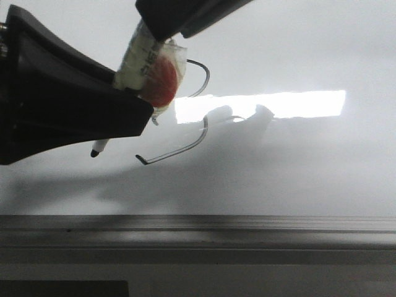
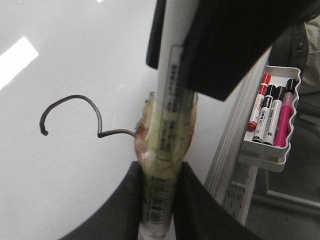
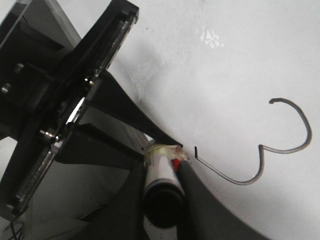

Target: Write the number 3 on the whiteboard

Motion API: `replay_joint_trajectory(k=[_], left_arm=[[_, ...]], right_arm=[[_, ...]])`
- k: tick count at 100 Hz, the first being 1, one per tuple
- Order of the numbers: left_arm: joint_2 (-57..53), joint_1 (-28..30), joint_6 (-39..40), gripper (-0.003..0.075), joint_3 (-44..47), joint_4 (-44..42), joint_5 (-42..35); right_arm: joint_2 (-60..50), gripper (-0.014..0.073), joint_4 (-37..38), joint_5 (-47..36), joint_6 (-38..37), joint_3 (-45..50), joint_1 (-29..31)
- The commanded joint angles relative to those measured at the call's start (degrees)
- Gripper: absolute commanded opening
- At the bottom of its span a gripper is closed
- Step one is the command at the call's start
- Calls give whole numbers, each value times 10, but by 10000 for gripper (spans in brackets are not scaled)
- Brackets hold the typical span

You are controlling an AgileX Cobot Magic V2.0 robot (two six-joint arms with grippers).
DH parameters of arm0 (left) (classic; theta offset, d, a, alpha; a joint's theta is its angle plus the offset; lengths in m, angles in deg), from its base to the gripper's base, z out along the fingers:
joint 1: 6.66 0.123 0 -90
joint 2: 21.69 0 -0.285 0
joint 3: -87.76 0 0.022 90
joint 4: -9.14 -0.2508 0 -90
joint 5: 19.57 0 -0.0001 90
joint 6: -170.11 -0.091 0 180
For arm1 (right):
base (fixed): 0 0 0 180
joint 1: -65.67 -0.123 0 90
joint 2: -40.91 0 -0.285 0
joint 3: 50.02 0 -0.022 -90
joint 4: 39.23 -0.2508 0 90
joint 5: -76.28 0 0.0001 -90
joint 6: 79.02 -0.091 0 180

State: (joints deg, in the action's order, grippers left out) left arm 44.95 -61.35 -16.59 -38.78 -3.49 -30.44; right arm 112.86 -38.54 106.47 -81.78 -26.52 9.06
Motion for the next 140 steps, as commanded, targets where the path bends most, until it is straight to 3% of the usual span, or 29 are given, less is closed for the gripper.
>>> replay_joint_trajectory(k=[1,9,12,18,24,46,83,92,108,114,123,132,140], left_arm=[[-6,1,32,-20,-16,37,-32],[-9,1,55,-20,-16,92,-19],[-13,1,63,-20,-16,130,-14],[-17,13,63,-20,-16,258,-7],[-21,25,61,-20,-16,339,0],[-20,106,61,-20,-16,465,80],[-20,148,61,-12,-16,469,102],[-20,148,61,88,-16,469,102],[-20,148,61,416,-16,469,103],[-21,148,61,457,-16,469,103],[-34,148,60,452,-16,469,103],[-67,149,60,414,-16,455,103],[-111,149,60,343,-16,446,109]], right_arm=[[-15,22,2,-26,4,-18,-1],[-15,258,5,-26,4,-19,2],[-18,386,17,-26,4,-21,5],[-25,577,32,-26,4,-24,10],[-36,673,41,-34,4,-24,17],[-76,610,46,-57,4,-24,18],[-80,594,46,-64,4,-24,18],[-80,594,46,-64,4,-24,18],[-80,594,46,-64,4,-24,18],[-80,594,46,-64,4,-24,18],[-83,592,46,-62,4,-24,18],[-96,484,60,-57,4,-21,18],[-117,220,61,-53,4,-20,18]])
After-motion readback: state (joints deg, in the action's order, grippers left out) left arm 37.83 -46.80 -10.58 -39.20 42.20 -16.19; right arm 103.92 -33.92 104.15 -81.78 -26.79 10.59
